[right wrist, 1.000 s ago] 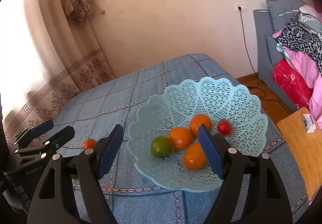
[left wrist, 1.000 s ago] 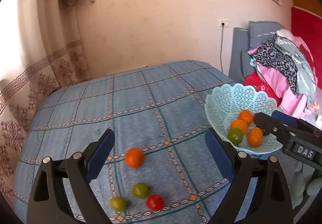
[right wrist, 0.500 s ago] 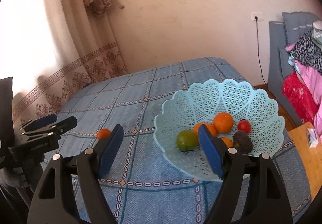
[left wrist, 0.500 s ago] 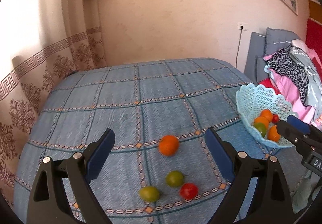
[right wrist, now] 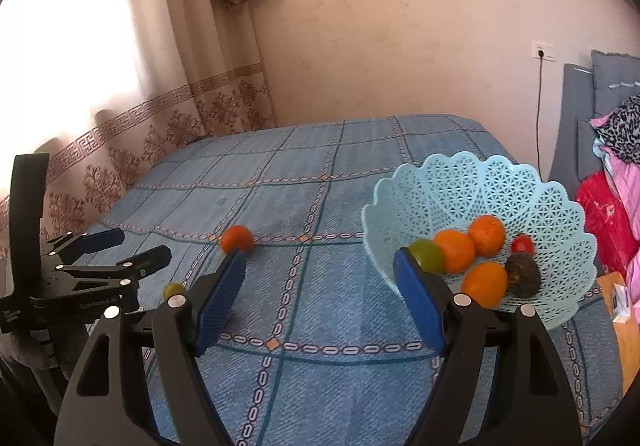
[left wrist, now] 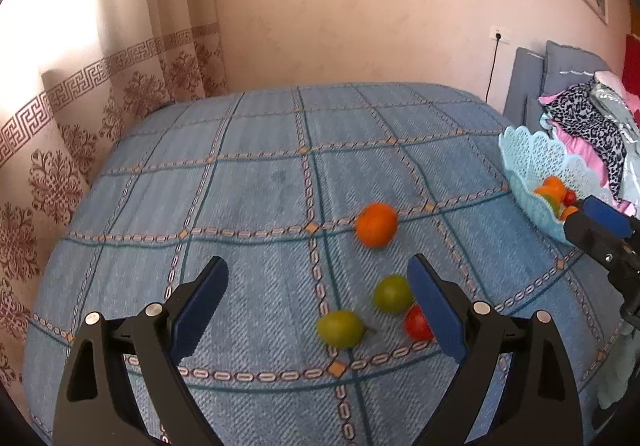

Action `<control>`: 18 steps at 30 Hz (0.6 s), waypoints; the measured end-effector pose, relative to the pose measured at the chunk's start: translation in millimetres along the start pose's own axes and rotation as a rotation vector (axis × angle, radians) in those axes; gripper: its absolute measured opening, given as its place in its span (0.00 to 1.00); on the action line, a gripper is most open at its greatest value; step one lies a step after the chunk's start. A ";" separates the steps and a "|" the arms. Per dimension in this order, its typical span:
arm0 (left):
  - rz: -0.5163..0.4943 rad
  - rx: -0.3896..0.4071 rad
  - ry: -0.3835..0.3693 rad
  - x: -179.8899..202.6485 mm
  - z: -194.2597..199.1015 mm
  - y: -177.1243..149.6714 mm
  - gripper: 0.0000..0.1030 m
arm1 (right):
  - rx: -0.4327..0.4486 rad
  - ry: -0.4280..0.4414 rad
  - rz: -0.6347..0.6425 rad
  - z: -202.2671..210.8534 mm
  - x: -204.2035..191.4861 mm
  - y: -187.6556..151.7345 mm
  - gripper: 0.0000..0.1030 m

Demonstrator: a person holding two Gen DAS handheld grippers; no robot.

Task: Organize fruits
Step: 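Move both open tools back over the remaining fruits on the bed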

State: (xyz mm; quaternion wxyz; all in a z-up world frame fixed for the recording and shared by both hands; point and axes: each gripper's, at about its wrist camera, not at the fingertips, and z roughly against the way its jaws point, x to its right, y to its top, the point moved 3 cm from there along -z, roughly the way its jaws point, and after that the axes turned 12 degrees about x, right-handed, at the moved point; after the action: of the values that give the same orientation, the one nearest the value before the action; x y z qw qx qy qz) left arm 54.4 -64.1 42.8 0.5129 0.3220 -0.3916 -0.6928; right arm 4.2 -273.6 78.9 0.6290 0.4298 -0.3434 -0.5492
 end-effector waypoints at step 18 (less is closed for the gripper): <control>0.055 -0.123 -0.061 -5.1 -12.8 -41.8 0.73 | -0.077 0.047 0.051 -18.0 -22.1 -23.7 0.76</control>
State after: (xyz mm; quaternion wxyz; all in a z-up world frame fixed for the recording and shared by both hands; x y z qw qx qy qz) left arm 47.4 -54.9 0.3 0.5382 0.2579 -0.3723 -0.7107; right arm 7.6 -249.5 50.9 0.6667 0.4090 -0.3179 -0.5358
